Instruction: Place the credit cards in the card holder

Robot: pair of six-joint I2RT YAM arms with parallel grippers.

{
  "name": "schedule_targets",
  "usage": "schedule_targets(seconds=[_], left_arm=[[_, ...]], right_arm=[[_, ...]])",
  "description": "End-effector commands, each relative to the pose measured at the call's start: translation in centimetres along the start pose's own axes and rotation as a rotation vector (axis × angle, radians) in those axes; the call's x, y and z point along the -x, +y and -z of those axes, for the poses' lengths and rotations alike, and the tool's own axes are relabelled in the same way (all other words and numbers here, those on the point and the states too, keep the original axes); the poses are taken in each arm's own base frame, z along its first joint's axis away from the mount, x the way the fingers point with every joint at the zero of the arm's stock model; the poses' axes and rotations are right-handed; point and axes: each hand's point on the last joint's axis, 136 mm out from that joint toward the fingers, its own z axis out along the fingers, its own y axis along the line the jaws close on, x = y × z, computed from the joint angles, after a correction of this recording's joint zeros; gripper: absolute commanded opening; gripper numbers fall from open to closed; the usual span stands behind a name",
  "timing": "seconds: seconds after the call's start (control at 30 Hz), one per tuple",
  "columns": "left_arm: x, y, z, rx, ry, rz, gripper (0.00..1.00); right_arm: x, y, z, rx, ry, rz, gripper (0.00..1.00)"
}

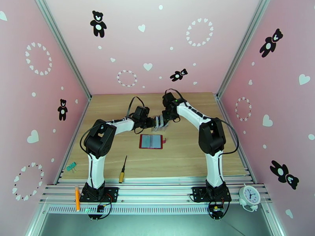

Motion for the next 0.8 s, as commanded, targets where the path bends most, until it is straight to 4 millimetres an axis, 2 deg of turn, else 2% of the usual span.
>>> schedule_targets(seconds=[0.0,0.17,0.43,0.63,0.77], left_arm=[[-2.7,2.2,-1.3,0.056,0.086,0.033,0.30],[-2.6,2.3,-1.3,0.061,0.084,0.031,0.30],[-2.5,2.0,-1.1,0.056,0.080,0.029,0.30],[-2.3,1.5,-0.9,0.030,0.073,0.028,0.30],[-2.1,1.0,-0.6,0.010,0.057,0.019,0.31]], right_arm=[[0.5,-0.1,1.5,-0.023,-0.012,0.015,0.23],[0.5,0.4,1.6,0.001,-0.011,0.011,0.13],[0.5,2.3,2.6,0.115,-0.022,-0.022,0.04],[0.6,4.7,3.8,0.273,-0.056,-0.082,0.01],[0.7,5.2,5.2,0.319,-0.090,-0.111,0.01]])
